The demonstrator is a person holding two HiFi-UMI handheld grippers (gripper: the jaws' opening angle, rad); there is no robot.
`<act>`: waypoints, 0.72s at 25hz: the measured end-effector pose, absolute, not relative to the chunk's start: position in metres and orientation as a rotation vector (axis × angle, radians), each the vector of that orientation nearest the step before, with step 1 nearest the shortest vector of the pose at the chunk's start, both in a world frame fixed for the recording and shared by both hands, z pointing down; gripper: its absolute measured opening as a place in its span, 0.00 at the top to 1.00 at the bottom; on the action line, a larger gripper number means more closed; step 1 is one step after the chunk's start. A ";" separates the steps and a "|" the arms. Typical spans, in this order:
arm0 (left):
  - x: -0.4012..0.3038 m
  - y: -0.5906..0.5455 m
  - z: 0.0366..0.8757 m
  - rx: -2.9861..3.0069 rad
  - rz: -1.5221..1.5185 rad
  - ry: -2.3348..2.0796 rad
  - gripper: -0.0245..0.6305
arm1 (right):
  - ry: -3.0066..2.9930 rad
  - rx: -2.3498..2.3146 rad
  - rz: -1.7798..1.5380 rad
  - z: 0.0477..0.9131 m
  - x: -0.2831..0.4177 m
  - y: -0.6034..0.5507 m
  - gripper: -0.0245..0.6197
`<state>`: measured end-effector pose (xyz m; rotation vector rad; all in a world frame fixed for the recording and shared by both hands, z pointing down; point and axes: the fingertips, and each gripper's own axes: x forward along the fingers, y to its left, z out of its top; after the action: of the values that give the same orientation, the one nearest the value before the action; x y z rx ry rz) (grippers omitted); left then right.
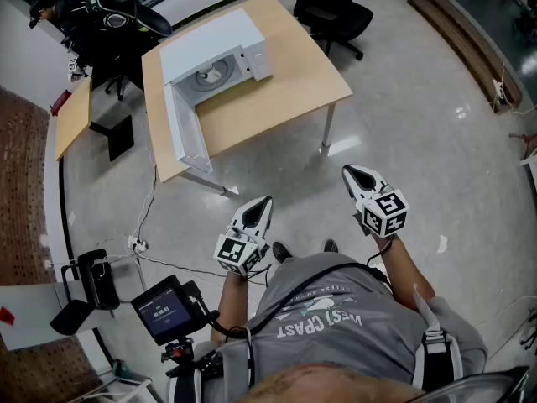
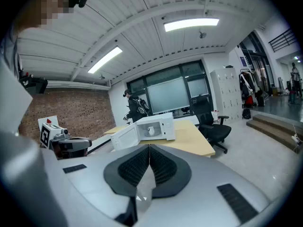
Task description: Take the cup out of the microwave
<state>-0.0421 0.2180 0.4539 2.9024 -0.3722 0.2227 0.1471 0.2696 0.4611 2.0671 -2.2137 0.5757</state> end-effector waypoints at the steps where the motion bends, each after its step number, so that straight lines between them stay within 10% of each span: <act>1: -0.044 0.218 0.454 2.904 0.228 -0.375 0.90 | -2.217 2.061 0.584 0.464 0.144 0.268 0.94; 18: -0.092 0.234 0.486 3.005 0.460 -0.340 0.90 | -2.252 1.923 0.676 0.486 0.075 0.231 0.94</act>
<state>-0.0919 0.2340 0.4861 3.0052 -0.3395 0.4600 0.0754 0.2313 0.4856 1.9232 -2.2524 0.6760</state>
